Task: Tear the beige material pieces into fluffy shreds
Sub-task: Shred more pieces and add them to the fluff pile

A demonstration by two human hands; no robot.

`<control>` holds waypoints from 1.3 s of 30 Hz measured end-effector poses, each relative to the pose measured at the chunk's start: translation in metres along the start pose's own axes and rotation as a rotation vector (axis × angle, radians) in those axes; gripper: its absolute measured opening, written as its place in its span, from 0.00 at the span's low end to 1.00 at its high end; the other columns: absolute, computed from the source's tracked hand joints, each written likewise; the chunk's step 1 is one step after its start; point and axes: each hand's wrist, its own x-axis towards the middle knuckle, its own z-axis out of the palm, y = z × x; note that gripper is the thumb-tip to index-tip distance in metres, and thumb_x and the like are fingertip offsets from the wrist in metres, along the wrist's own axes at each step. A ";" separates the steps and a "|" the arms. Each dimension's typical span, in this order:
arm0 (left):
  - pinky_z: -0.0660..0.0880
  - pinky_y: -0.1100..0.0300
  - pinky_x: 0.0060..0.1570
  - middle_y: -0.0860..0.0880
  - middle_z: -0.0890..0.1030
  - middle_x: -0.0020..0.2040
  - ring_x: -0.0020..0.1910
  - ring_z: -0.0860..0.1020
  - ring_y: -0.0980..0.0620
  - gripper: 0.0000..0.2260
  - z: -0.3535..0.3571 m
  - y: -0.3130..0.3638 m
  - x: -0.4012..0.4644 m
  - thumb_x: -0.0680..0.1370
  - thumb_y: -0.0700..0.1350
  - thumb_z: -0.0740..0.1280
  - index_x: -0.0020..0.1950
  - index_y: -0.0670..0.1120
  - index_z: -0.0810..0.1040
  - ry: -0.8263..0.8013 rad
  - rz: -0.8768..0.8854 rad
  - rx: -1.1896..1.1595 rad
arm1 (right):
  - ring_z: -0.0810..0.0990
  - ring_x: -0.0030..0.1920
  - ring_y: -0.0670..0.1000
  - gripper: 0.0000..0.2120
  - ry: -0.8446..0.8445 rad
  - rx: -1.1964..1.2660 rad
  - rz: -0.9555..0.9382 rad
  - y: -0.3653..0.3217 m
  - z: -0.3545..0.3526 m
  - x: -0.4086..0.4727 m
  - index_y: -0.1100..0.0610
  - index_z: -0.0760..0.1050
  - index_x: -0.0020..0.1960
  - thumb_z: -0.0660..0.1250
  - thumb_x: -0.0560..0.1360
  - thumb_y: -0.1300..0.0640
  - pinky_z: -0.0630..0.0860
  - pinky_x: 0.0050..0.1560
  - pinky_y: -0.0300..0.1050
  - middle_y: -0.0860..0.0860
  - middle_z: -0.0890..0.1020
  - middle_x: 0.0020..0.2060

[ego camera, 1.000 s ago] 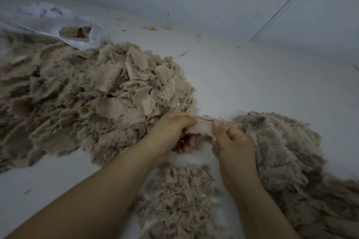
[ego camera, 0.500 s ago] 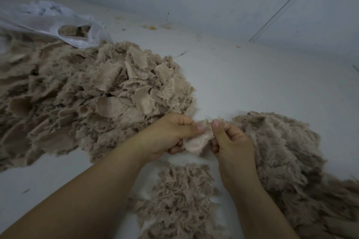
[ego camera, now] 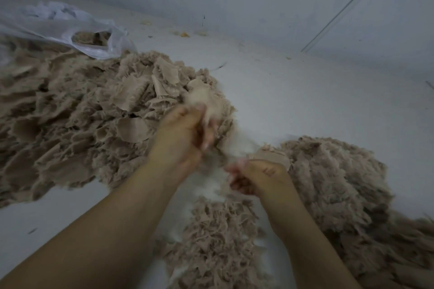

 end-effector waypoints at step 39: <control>0.79 0.55 0.36 0.51 0.78 0.33 0.33 0.79 0.51 0.13 0.008 -0.048 -0.014 0.76 0.27 0.61 0.42 0.44 0.77 -0.134 0.326 0.950 | 0.84 0.57 0.49 0.08 0.504 0.577 0.050 0.005 -0.007 0.013 0.59 0.79 0.57 0.63 0.81 0.63 0.80 0.53 0.39 0.56 0.84 0.58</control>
